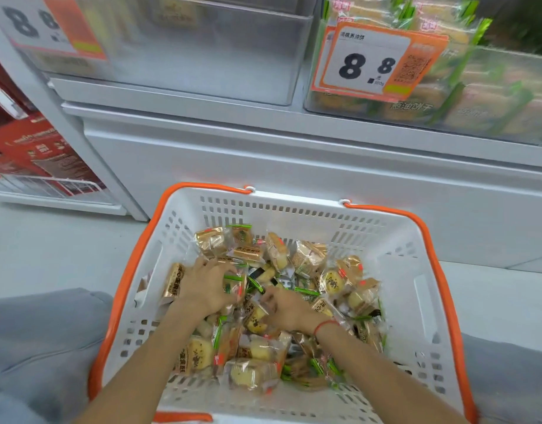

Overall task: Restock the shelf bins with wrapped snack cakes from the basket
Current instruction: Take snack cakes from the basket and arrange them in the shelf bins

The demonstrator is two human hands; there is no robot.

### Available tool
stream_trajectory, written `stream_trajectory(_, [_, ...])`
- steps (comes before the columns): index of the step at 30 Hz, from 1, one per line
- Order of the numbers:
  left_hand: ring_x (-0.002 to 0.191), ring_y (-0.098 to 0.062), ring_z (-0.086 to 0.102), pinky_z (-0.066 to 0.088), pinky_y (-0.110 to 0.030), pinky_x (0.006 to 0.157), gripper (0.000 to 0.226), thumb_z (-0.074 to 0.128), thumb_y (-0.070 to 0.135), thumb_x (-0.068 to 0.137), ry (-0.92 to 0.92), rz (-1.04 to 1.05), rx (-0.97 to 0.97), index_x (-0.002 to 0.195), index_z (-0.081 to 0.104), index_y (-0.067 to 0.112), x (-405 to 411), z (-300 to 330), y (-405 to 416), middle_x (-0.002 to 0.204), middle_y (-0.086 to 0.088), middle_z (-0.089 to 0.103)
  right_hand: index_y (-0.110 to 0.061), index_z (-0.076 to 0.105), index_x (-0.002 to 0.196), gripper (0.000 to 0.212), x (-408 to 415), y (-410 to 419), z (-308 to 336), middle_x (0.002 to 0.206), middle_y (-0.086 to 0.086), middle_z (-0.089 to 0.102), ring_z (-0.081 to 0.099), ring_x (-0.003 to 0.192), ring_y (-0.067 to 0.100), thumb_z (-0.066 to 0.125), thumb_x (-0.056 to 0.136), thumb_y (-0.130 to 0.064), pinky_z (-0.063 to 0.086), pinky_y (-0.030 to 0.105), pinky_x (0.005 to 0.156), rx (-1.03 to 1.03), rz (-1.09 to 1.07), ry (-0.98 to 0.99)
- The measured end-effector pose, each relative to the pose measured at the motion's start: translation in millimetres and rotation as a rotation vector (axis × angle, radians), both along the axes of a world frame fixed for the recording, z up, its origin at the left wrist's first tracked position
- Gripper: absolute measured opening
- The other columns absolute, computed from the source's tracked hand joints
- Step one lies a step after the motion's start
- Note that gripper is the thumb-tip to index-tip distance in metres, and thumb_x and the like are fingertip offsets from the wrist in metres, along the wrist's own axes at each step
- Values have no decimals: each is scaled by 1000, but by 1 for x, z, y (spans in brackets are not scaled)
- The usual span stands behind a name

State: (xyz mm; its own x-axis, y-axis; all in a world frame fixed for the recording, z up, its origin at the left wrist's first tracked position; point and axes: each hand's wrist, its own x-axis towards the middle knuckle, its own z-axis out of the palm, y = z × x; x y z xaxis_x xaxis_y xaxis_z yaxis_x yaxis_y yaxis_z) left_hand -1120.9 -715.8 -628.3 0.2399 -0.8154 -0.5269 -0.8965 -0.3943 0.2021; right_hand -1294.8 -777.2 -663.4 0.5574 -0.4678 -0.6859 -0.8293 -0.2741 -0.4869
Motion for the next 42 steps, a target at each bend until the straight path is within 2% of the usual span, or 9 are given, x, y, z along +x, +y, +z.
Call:
stream_trajectory(2, [133, -22, 30, 34, -39, 106, 56, 66, 46, 82, -20, 4, -12, 133, 46, 36, -3, 3, 0, 136, 2, 48, -22, 68, 91, 11, -1, -8, 0, 92, -2, 68, 60, 75, 10, 59, 93, -27, 51, 25, 70, -19, -115, -36])
stream_trajectory(6, [131, -22, 33, 38, -40, 103, 47, 66, 35, 84, 0, 36, -17, 128, 51, 35, -4, 7, -3, 134, 1, 50, -17, 43, 47, 48, 13, -21, -5, 45, -3, 39, 38, 41, 12, 59, 91, -29, 52, 29, 64, -19, -542, -112])
stream_trajectory(11, [128, -20, 39, 44, -38, 93, 43, 65, 34, 85, 11, 126, -67, 127, 54, 35, 2, 6, -1, 126, -1, 58, -16, 69, 84, 8, 36, 0, -5, 82, -1, 68, 61, 67, 12, 62, 87, -14, 51, 21, 57, -412, -514, -96])
stream_trajectory(16, [129, -20, 39, 45, -37, 92, 45, 64, 37, 87, 4, 155, -112, 130, 53, 36, 3, 1, 1, 127, 0, 58, -11, 55, 129, 47, 39, -1, -7, 131, 8, 54, 53, 115, 28, 58, 83, -5, 55, 37, 84, -509, -35, -39])
stream_trajectory(22, [133, -19, 33, 41, -35, 96, 48, 65, 40, 85, 47, 146, -108, 130, 51, 38, 6, -2, 4, 133, 2, 54, -25, 52, 133, 55, 34, -25, -9, 101, 4, 66, 60, 92, 24, 60, 87, 4, 54, 35, 77, -656, 355, 101])
stream_trajectory(25, [134, -19, 32, 38, -34, 101, 48, 64, 39, 86, 50, 124, -100, 132, 50, 38, 6, 0, 5, 135, 2, 53, -26, 57, 126, 33, 21, -26, -5, 106, 5, 64, 62, 90, 24, 58, 94, -17, 54, 36, 80, -608, 396, 61])
stream_trajectory(29, [134, -22, 35, 37, -37, 105, 55, 66, 29, 84, 97, 93, -46, 136, 48, 33, 3, 9, -6, 143, -1, 45, -17, 61, 110, 24, -4, -38, 32, 77, 2, 57, 60, 71, 17, 44, 101, -32, 54, 32, 72, -279, 229, -53])
stream_trajectory(33, [130, -20, 43, 39, -34, 106, 60, 66, 15, 86, 477, 114, -110, 140, 43, 22, -10, 47, -35, 143, 0, 45, -14, 49, 132, 34, -25, -64, 84, 98, 4, 65, 62, 87, 20, 38, 104, -28, 51, 33, 82, 60, -18, -122])
stream_trajectory(42, [85, -7, 63, 47, -17, 76, 14, 68, 21, 87, 822, 61, -556, 96, 63, 30, -52, 165, -78, 93, 8, 67, -23, 56, 120, 24, -58, -108, 234, 100, -4, 60, 55, 90, 8, 40, 103, -26, 47, 22, 81, 42, -123, -382])
